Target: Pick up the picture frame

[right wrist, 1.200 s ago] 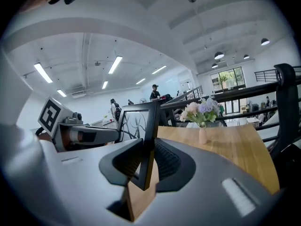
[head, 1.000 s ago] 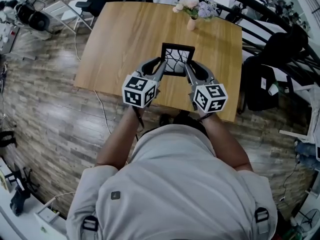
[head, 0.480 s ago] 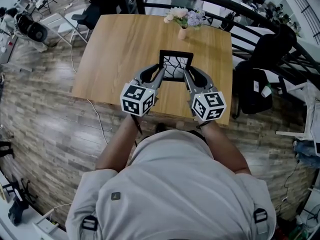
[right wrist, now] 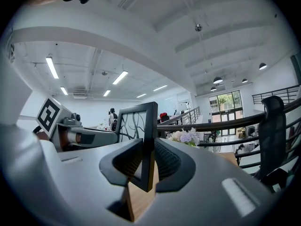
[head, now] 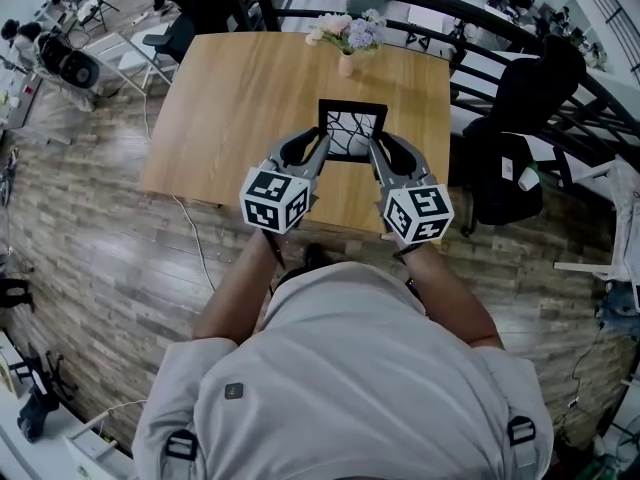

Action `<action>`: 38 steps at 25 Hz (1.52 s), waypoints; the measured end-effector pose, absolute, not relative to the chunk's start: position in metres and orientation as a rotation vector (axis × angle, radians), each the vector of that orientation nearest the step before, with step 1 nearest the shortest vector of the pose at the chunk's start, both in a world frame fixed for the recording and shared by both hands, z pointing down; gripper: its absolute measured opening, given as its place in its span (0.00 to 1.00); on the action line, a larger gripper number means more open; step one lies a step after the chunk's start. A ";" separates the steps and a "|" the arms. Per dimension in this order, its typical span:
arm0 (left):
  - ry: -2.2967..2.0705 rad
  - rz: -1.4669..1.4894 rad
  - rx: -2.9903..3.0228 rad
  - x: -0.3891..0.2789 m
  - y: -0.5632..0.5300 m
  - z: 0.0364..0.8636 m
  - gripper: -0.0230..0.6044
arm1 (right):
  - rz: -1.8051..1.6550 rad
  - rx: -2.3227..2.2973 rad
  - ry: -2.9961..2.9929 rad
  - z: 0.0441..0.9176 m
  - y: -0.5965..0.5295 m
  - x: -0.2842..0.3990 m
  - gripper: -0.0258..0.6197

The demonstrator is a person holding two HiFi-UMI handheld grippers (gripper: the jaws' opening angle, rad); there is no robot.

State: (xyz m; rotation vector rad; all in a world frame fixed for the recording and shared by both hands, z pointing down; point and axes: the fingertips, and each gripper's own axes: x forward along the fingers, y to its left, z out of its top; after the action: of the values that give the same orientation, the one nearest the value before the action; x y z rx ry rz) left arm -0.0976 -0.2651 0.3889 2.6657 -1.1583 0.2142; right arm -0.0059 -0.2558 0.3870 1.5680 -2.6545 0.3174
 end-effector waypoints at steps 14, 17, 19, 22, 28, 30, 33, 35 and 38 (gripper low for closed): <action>-1.267 0.215 2.608 -0.014 -0.167 0.401 0.16 | 0.318 1.459 -2.712 0.399 -0.168 0.078 0.17; -1.293 0.212 2.599 -0.007 -0.148 0.399 0.16 | 0.334 1.449 -2.721 0.400 -0.151 0.086 0.17; -1.294 0.212 2.594 -0.003 -0.134 0.400 0.16 | 0.338 1.450 -2.723 0.400 -0.138 0.089 0.17; -1.286 0.210 2.586 -0.003 -0.116 0.401 0.16 | 0.331 1.443 -2.729 0.398 -0.119 0.089 0.16; -1.270 0.201 2.587 -0.009 -0.095 0.401 0.16 | 0.334 1.452 -2.727 0.396 -0.098 0.084 0.16; -1.262 0.202 2.592 -0.015 -0.089 0.400 0.16 | 0.329 1.456 -2.728 0.394 -0.091 0.078 0.16; -1.247 0.201 2.605 -0.023 -0.081 0.397 0.16 | 0.334 1.474 -2.724 0.392 -0.082 0.070 0.16; -1.231 0.201 2.614 -0.033 -0.075 0.395 0.16 | 0.337 1.489 -2.720 0.389 -0.076 0.060 0.16; -1.215 0.197 2.630 -0.059 -0.064 0.391 0.16 | 0.334 1.508 -2.719 0.386 -0.063 0.034 0.16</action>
State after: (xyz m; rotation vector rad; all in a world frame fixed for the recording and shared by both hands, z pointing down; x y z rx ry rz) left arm -0.0593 -0.0644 0.3915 2.6304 -1.2153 0.1973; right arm 0.0338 -0.0627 0.3862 1.5076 -2.7187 0.3343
